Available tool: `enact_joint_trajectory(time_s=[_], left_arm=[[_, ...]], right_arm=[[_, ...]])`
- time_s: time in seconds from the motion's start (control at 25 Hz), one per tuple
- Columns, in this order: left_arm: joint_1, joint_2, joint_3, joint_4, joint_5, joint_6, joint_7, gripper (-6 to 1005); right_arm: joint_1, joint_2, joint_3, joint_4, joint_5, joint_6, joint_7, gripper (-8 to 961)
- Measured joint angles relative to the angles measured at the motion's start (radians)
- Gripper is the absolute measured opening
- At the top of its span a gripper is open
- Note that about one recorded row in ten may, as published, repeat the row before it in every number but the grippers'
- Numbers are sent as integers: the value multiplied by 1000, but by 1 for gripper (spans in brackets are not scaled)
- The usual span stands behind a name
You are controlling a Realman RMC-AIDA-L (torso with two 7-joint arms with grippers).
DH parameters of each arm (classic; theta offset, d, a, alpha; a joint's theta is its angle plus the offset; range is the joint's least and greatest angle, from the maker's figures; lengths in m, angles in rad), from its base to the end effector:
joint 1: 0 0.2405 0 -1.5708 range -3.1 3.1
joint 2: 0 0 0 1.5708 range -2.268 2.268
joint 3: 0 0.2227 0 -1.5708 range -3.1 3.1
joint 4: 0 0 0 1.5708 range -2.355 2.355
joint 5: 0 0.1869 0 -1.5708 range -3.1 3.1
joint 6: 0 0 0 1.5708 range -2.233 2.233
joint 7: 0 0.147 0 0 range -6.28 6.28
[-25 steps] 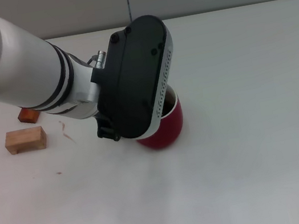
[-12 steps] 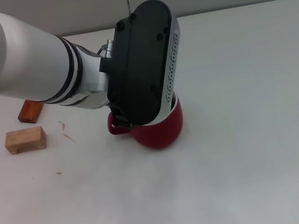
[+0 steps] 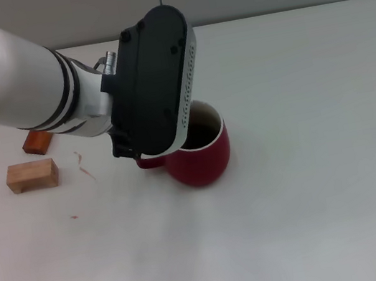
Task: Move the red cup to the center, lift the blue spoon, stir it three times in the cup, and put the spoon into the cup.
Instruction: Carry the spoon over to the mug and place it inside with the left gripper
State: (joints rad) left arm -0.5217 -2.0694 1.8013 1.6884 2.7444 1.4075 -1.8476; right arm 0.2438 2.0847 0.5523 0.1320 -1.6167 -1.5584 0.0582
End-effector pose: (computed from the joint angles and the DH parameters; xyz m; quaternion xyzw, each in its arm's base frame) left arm -0.1051 0.2983 -0.0108 -0.9122 0.2636 0.2696 0.1604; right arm 0.3353 0.2293 0.0832 -0.4975 0.2082 0.3037 0.7854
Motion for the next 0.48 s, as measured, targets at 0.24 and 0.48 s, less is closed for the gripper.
enact_joint_trajectory(time_s=[0.24, 0.48], left_arm=[[16, 0, 1, 26, -4, 28, 1, 156], [29, 0, 8, 50, -30, 33, -3, 152]], right_arm=[[4, 0, 0, 0, 0, 0, 0, 686], [5, -1, 0, 0, 0, 9, 0, 686]])
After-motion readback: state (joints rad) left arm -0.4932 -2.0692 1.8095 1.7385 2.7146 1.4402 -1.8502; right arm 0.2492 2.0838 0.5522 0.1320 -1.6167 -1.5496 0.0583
